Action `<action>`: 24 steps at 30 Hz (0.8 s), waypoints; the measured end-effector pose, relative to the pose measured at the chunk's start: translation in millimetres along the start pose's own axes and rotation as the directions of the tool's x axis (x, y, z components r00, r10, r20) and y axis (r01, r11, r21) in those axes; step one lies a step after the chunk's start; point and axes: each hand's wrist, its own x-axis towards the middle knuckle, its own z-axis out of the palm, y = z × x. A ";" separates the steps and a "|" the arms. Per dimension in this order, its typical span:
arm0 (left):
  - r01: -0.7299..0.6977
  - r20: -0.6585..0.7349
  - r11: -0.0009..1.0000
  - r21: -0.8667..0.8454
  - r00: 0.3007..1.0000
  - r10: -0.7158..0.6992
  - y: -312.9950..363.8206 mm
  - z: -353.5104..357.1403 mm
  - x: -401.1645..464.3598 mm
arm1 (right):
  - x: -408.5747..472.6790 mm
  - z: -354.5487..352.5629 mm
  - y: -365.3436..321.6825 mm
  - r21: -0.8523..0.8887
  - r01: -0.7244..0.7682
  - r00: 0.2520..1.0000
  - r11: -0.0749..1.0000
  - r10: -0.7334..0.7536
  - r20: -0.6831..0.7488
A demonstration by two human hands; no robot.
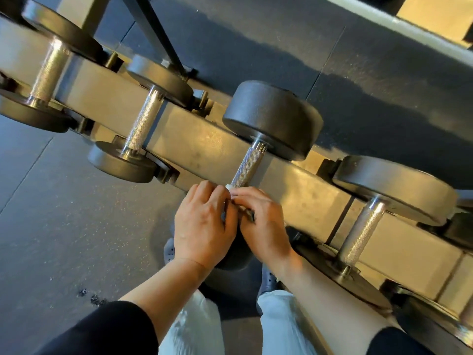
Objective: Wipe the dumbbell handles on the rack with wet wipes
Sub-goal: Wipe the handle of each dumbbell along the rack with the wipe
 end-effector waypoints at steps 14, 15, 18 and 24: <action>0.050 0.024 0.884 -0.465 0.999 -0.044 -59.6 -6.6 20.8 | 61.4 1.3 -35.0 -0.519 -0.039 0.980 0.854 -0.067 -0.185; 0.049 0.037 0.885 -0.462 0.999 -0.036 -67.1 -3.7 22.4 | 64.1 6.0 -33.3 -0.611 -0.023 0.989 0.791 -0.070 -0.127; 0.044 0.096 0.858 -0.513 0.995 0.007 -80.1 9.0 21.5 | 57.2 17.5 -23.0 -0.796 0.043 0.998 0.604 -0.063 0.006; 0.049 0.142 0.805 -0.591 0.989 0.044 -85.4 15.5 22.8 | 45.5 16.1 -35.0 -0.762 0.033 0.999 0.647 -0.004 0.040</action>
